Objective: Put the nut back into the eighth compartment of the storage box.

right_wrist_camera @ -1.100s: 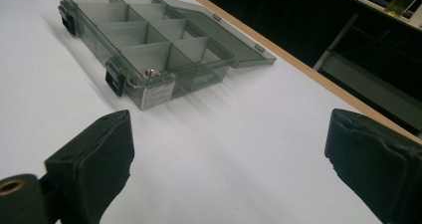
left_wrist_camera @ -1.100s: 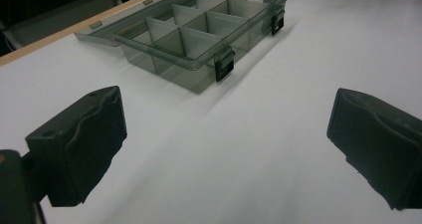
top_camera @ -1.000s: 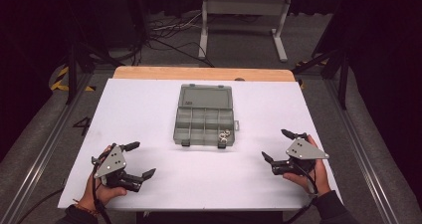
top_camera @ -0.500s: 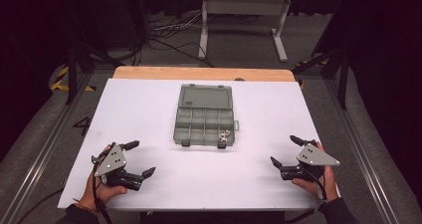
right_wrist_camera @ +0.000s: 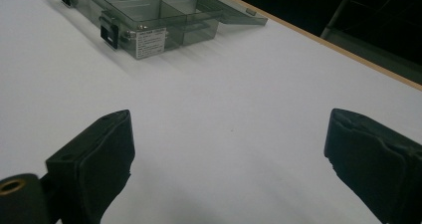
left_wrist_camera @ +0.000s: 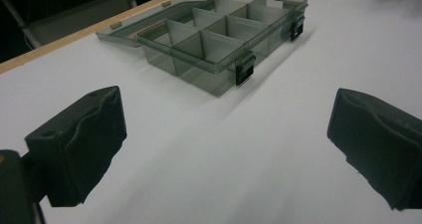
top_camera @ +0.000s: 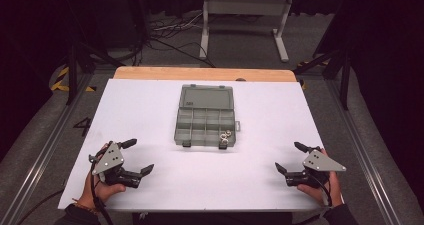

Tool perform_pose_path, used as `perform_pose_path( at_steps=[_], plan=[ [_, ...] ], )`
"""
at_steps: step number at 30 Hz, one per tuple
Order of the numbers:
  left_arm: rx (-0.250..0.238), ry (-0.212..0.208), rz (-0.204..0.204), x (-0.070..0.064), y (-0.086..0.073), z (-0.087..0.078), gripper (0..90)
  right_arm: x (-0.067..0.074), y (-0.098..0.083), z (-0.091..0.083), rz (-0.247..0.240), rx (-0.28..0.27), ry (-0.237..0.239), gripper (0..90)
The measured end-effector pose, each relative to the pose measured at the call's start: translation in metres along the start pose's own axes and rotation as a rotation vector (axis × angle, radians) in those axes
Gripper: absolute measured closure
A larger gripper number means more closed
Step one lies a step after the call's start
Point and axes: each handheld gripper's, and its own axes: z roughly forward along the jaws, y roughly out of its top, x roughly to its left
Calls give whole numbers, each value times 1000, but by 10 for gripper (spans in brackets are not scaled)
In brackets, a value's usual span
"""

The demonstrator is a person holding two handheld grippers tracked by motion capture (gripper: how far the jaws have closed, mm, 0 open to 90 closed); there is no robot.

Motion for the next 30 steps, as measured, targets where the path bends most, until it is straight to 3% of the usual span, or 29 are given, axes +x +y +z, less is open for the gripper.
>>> perform_pose_path(
  at_steps=[13, 30],
  plan=[
    [-11, 4, -5, 1, 0, -2, 27, 4, 4, 2, 17, -17, 30, 70],
    [-9, 0, -10, 1, -1, -1, 28, 7, 6, 2, -2, 2, 15, 71]
  ],
)
